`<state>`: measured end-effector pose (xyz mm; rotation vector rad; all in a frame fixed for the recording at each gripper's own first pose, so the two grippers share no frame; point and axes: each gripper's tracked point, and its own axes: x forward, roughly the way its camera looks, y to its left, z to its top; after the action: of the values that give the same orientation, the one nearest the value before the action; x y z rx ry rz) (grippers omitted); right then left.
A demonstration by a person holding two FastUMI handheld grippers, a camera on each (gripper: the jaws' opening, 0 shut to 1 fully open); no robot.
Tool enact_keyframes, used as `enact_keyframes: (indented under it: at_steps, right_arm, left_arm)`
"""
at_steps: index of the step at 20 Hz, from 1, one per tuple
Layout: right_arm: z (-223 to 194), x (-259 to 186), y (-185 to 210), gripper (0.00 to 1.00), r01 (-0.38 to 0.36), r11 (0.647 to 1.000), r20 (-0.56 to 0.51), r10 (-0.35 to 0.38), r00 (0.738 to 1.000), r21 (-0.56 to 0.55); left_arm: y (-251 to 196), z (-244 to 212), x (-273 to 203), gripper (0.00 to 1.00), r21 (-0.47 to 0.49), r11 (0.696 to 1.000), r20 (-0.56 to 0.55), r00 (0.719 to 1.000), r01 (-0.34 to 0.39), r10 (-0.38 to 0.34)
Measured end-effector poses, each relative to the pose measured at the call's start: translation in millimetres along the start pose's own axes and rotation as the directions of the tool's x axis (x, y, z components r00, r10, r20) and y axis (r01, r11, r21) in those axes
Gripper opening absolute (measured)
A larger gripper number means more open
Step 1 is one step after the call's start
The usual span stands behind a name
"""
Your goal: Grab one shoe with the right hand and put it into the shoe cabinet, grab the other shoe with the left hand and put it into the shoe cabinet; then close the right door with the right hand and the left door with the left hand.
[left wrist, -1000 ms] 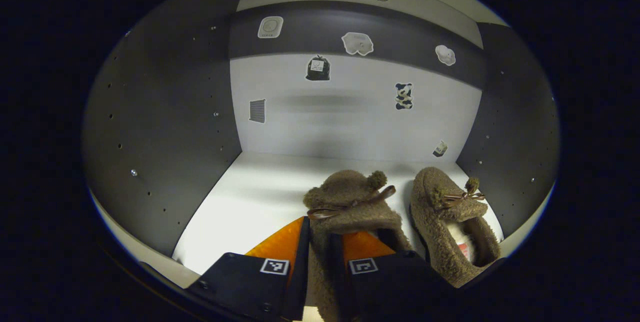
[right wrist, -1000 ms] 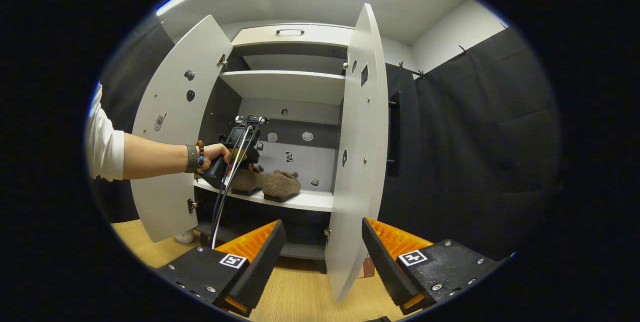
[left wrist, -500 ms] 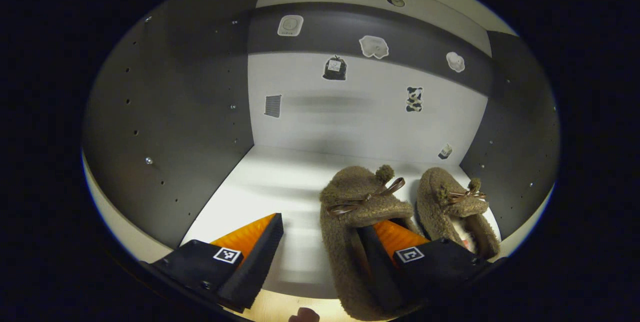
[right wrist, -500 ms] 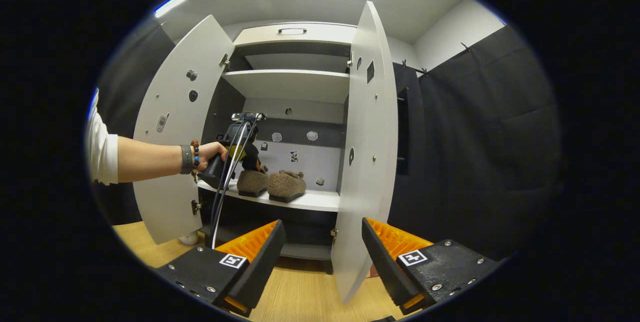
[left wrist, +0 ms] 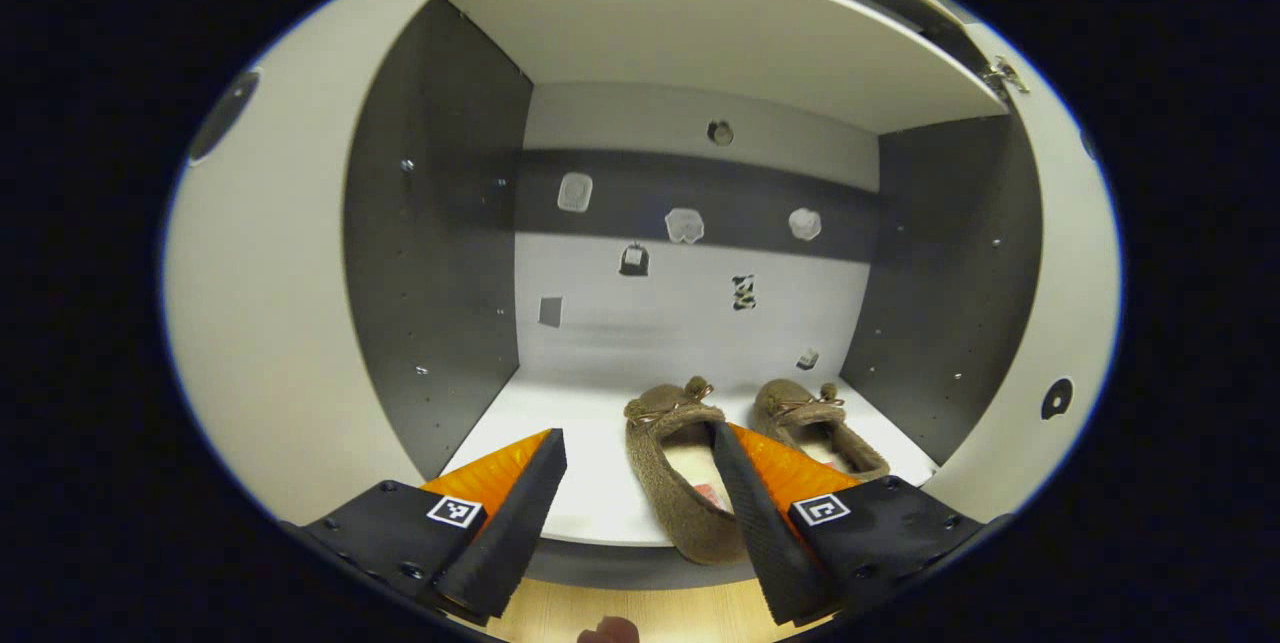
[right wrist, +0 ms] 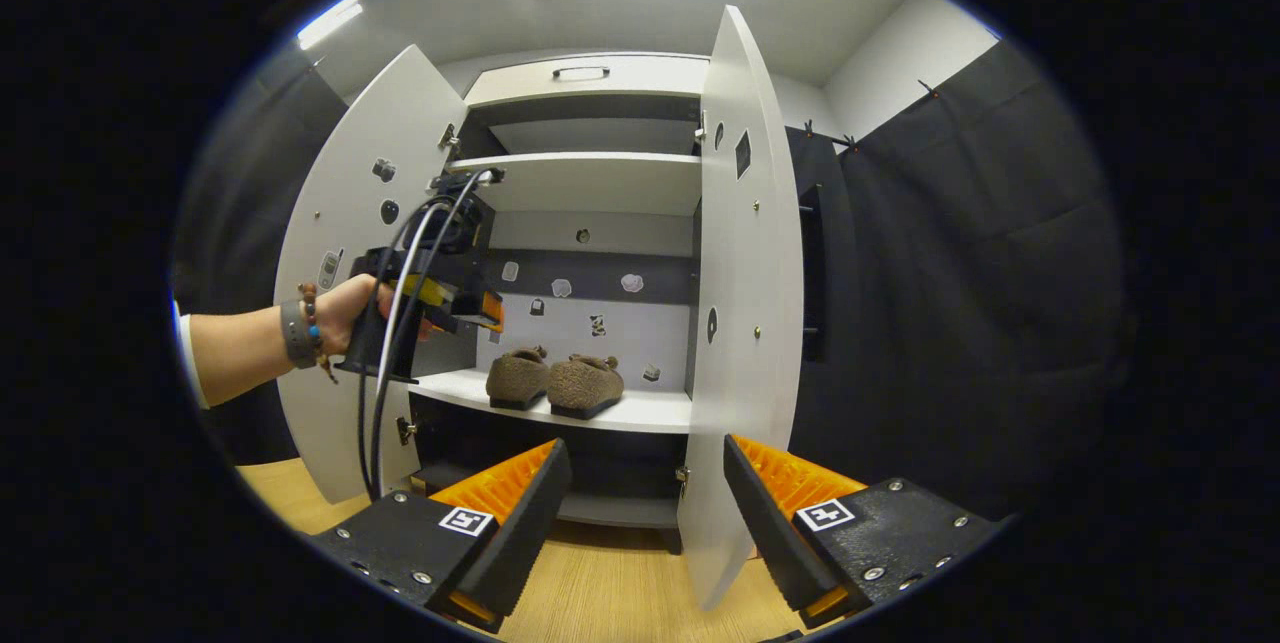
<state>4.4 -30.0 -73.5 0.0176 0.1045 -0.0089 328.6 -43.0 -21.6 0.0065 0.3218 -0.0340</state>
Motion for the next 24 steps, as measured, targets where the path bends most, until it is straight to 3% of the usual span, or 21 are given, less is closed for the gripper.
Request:
enact_keyframes:
  at_steps: [5, 6, 11, 18, 22, 23, 24]
  right_arm:
    - [2.9, -1.1, 0.2, 0.94, -0.011, 1.0, 0.005, 0.011, 1.0, 0.023]
    - [1.9, -1.6, 0.0, 0.98, -0.012, 1.0, 0.004, 0.012, 1.0, 0.023]
    - [0.5, -5.7, -6.8, 0.94, -0.007, 1.0, 0.002, 0.007, 1.0, 0.03]
    - [-4.8, -11.5, -23.4, 0.94, 0.033, 0.999, 0.007, -0.033, 0.999, 0.036]
    - [40.4, -0.5, -106.0, 0.94, 0.173, 0.985, 0.08, -0.172, 0.982, 0.0]
    - [55.7, 2.2, -129.6, 0.99, 0.21, 0.978, 0.091, -0.209, 0.974, -0.009]
    - [66.8, 6.4, -150.7, 0.94, 0.246, 0.969, 0.093, -0.244, 0.965, -0.021]
  left_arm:
    - [0.4, -11.9, -91.5, 0.95, -0.039, 0.998, 0.099, 0.994, 0.044, -0.04]
    - [6.7, -17.6, -107.0, 0.96, -0.038, 0.999, 0.118, 0.993, 0.024, -0.02]
    - [31.4, -58.4, -181.4, 0.95, 0.011, 0.996, 0.157, 0.984, -0.083, 0.08]
    - [40.3, -117.3, -230.2, 0.97, -0.005, 0.99, 0.166, 0.976, -0.143, 0.141]
    - [33.7, -127.2, -244.2, 0.96, -0.014, 0.989, 0.182, 0.972, -0.145, 0.145]
    - [32.6, -126.8, -247.7, 0.96, -0.004, 0.99, 0.194, 0.971, -0.144, 0.142]
    - [30.0, -124.7, -250.1, 0.96, 0.0, 0.99, 0.208, 0.969, -0.138, 0.135]
